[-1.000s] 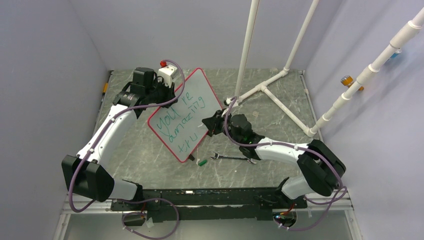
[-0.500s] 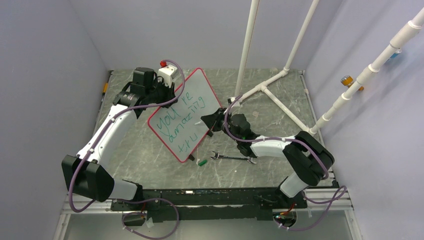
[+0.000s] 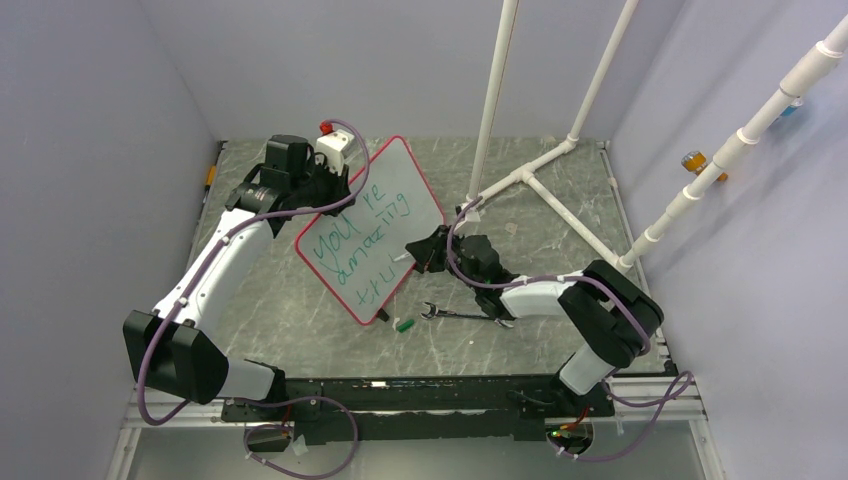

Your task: Write a sentence on the whiteboard

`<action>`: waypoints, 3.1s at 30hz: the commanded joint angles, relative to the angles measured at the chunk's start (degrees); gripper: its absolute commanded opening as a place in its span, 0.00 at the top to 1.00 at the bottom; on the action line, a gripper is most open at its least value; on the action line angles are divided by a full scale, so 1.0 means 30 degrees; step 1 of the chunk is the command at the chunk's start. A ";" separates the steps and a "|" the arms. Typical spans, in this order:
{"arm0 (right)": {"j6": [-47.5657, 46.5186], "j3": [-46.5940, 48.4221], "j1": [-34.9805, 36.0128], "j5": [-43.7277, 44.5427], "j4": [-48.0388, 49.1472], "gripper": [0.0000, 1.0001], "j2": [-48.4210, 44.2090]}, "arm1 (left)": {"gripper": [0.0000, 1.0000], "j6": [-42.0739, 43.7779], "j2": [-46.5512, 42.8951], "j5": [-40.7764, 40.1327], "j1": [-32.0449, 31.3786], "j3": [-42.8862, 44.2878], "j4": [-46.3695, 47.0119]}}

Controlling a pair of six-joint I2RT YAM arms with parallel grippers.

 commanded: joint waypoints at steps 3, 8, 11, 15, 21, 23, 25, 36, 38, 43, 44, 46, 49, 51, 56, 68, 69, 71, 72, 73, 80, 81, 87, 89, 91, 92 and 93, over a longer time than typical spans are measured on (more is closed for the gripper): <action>-0.0408 -0.0390 -0.0059 0.0487 0.0457 1.00 0.0957 | 1.00 0.2553 0.0003 -0.2920 0.0077 -0.0110 -0.1520; -0.0465 -0.0264 -0.0129 0.0544 0.0472 1.00 0.1633 | 1.00 0.2565 0.0031 -0.2947 0.0062 -0.0105 -0.1525; -0.0588 -0.0073 -0.0198 0.0688 0.0275 1.00 0.1793 | 1.00 0.2548 0.0060 -0.2947 0.0058 -0.0109 -0.1526; -0.0556 0.0120 -0.0456 0.0851 0.0220 1.00 0.1807 | 1.00 0.2542 0.0062 -0.2932 0.0067 -0.0097 -0.1543; -0.0540 0.0766 -0.0844 0.1074 0.0089 1.00 0.1293 | 1.00 0.2564 0.0092 -0.2889 0.0080 -0.0102 -0.1542; -0.0537 0.0836 -0.0956 0.1168 0.0072 1.00 0.1046 | 1.00 0.2542 0.0095 -0.2889 0.0084 -0.0102 -0.1536; -0.0394 0.0700 -0.1021 0.1320 0.0120 1.00 0.0694 | 1.00 0.2545 0.0089 -0.2889 0.0074 -0.0104 -0.1537; 0.1261 -0.0316 -0.1422 0.0682 0.2339 1.00 -0.0377 | 1.00 0.2543 0.0061 -0.2918 0.0059 -0.0097 -0.1541; 0.1391 -0.0065 -0.1506 0.0544 0.2337 1.00 -0.0230 | 1.00 0.2544 0.0038 -0.2918 0.0071 -0.0107 -0.1551; 0.1931 0.0504 -0.1708 0.0181 0.2813 1.00 0.0641 | 1.00 0.2549 0.0032 -0.2890 0.0059 -0.0104 -0.1544; 0.2066 0.0572 -0.1748 0.0044 0.2944 1.00 0.0851 | 1.00 0.2543 0.0032 -0.2889 0.0059 -0.0112 -0.1534; 0.2312 0.0704 -0.1840 -0.0170 0.3230 1.00 0.1220 | 1.00 0.2558 0.0026 -0.2889 0.0055 -0.0111 -0.1507; 0.2633 0.0805 -0.1956 -0.0242 0.3570 1.00 0.1571 | 1.00 0.2561 0.0032 -0.2888 0.0076 -0.0097 -0.1532; 0.2739 0.0798 -0.1993 -0.0213 0.3807 1.00 0.1714 | 1.00 0.2569 0.0018 -0.2903 0.0076 -0.0112 -0.1532; 0.2678 0.0881 -0.2008 -0.0184 0.3825 1.00 0.2109 | 1.00 0.2596 0.0000 -0.2947 0.0055 -0.0116 -0.1514; 0.2462 -0.0146 -0.2309 0.0054 0.3621 1.00 0.2740 | 1.00 0.2587 0.0027 -0.2918 0.0058 -0.0083 -0.1510; 0.2437 -0.0183 -0.2354 0.0102 0.3598 1.00 0.2739 | 1.00 0.2573 0.0006 -0.2918 0.0055 -0.0080 -0.1508; 0.2349 -0.0269 -0.2427 0.0141 0.3484 1.00 0.2691 | 1.00 0.2579 0.0053 -0.2918 0.0059 -0.0083 -0.1527; 0.2316 -0.0286 -0.2438 0.0171 0.3406 1.00 0.2667 | 1.00 0.2572 0.0061 -0.2918 0.0055 -0.0040 -0.1546; 0.2301 -0.0328 -0.2480 0.0193 0.3366 1.00 0.2638 | 1.00 0.2549 0.0061 -0.2910 0.0070 -0.0041 -0.1560; 0.2425 0.0052 -0.2752 0.0109 0.3294 1.00 0.2748 | 1.00 0.2560 0.0062 -0.2862 0.0074 -0.0045 -0.1554; 0.2421 0.0197 -0.2816 0.0068 0.3227 1.00 0.2725 | 1.00 0.2555 0.0084 -0.2881 0.0061 -0.0053 -0.1535; 0.2342 0.1153 -0.3302 0.0033 0.2703 1.00 0.2611 | 1.00 0.2587 0.0032 -0.2947 0.0060 -0.0111 -0.1521; 0.2300 0.1524 -0.3422 -0.0056 0.2590 1.00 0.2719 | 1.00 0.2559 0.0007 -0.2947 0.0055 -0.0067 -0.1551; 0.2263 0.1903 -0.3465 -0.0189 0.2404 1.00 0.2863 | 1.00 0.2575 0.0005 -0.2947 0.0073 -0.0104 -0.1518; 0.2265 0.2088 -0.3488 -0.0266 0.2303 1.00 0.2945 | 1.00 0.2575 0.0018 -0.2962 0.0083 -0.0104 -0.1527; 0.2273 0.2210 -0.3494 -0.0334 0.2294 1.00 0.3032 | 1.00 0.2586 0.0005 -0.2975 0.0080 -0.0112 -0.1521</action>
